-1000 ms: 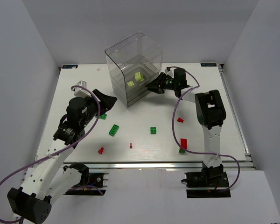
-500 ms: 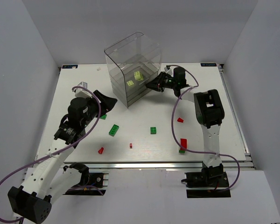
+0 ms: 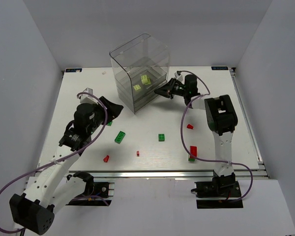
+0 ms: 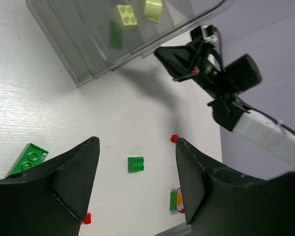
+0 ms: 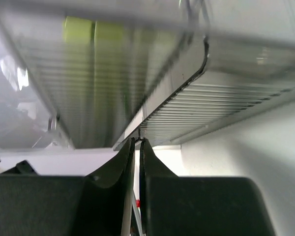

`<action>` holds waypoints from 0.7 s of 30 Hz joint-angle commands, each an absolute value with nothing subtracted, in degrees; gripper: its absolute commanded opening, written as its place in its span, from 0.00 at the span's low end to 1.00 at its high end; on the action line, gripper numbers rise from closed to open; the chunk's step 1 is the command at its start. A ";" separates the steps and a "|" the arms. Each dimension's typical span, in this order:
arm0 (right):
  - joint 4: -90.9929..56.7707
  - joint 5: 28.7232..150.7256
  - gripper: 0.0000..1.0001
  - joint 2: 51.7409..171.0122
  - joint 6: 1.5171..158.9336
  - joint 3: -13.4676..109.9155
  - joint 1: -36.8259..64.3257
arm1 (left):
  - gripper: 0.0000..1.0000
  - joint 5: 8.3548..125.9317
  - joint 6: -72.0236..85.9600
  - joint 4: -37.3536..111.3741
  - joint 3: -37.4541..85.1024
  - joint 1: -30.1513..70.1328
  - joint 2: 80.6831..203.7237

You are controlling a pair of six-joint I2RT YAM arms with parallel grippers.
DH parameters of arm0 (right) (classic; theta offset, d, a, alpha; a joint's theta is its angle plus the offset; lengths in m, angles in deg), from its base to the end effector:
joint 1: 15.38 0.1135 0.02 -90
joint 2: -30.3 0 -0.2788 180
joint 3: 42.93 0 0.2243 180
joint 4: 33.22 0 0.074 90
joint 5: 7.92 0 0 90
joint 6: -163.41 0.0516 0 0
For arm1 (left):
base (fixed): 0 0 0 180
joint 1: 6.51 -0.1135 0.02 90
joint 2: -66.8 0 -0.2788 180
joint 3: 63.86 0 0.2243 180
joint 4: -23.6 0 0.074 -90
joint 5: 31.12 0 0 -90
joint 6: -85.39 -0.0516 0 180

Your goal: Sort the legos into containers by color

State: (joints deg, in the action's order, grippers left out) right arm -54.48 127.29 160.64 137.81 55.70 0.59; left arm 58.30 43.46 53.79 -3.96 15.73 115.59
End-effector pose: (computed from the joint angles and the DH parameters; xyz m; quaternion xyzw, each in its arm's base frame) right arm 0.4704 0.1727 0.1881 0.0667 0.7480 0.6068 0.2606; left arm 0.1623 -0.0658 0.3254 -0.1849 0.7932 -0.3307 0.4767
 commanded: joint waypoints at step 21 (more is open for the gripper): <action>-55.42 134.64 0.49 149.57 129.76 40.44 -4.74 | 0.84 64.34 23.88 70.30 5.79 16.43 143.33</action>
State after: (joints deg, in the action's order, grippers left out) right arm -57.26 131.88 150.80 133.59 38.43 -4.39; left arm 65.76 29.21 65.46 2.81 16.21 141.08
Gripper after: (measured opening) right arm 0.468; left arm 0.842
